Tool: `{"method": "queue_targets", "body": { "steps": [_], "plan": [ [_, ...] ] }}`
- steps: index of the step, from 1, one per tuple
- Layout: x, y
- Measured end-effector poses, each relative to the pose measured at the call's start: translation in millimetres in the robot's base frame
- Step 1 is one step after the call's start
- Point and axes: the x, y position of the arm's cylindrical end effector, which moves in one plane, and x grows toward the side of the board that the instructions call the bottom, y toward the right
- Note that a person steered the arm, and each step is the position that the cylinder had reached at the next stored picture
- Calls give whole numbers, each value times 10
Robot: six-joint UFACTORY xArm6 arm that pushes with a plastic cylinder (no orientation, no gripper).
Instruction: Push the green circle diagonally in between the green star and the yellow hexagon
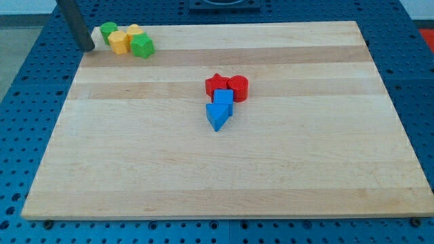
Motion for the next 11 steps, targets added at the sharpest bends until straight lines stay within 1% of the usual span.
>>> {"method": "queue_targets", "body": {
  "steps": [1, 2, 3, 6, 8, 9, 10, 11],
  "plan": [
    [-320, 11],
    [-451, 98],
    [-434, 249],
    [31, 593],
    [551, 865],
    [544, 766],
    [292, 475],
    [-9, 407]
  ]
}}
